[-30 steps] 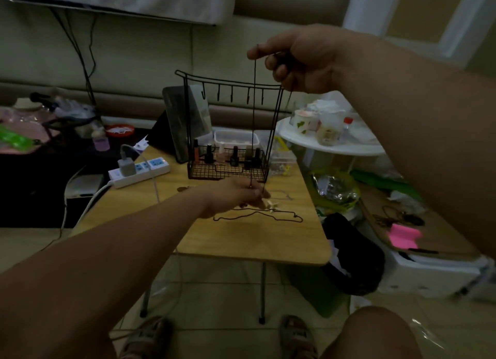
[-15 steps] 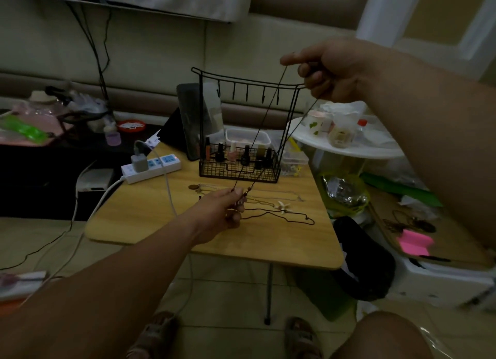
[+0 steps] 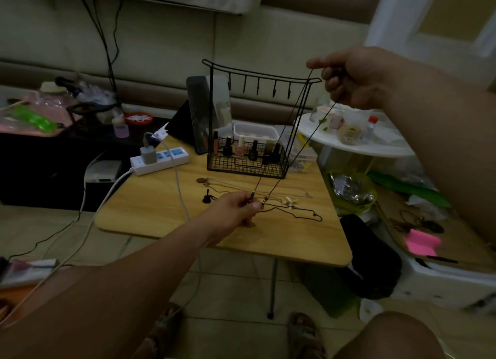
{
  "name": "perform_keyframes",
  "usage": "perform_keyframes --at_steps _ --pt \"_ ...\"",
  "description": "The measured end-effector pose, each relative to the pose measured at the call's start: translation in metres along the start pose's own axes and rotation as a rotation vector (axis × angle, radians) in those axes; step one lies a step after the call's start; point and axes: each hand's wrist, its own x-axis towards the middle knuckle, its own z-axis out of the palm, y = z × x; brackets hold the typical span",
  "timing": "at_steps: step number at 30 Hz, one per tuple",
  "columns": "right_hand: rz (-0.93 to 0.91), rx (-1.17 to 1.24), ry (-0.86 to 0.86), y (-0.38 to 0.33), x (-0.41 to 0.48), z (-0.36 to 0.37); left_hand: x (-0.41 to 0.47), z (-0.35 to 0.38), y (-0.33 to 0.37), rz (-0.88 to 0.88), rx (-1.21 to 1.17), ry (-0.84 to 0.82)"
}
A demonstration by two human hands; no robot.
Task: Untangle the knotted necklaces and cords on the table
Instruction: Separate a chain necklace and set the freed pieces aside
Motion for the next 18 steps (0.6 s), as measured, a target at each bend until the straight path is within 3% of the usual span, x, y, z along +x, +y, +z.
perform_keyframes --at_steps 3,5,18 --pt "0.003 0.032 0.017 0.0049 0.0009 -0.0011 -0.0038 0.0029 0.0026 0.026 0.224 -0.039" --pt "-0.003 0.062 0.018 0.0069 0.0006 -0.0003 -0.0044 0.0048 0.0027 0.029 0.239 -0.053" --pt "-0.003 0.014 0.014 0.0077 -0.0006 -0.0038 -0.0047 0.0027 -0.0004 -0.058 -0.23 -0.212"
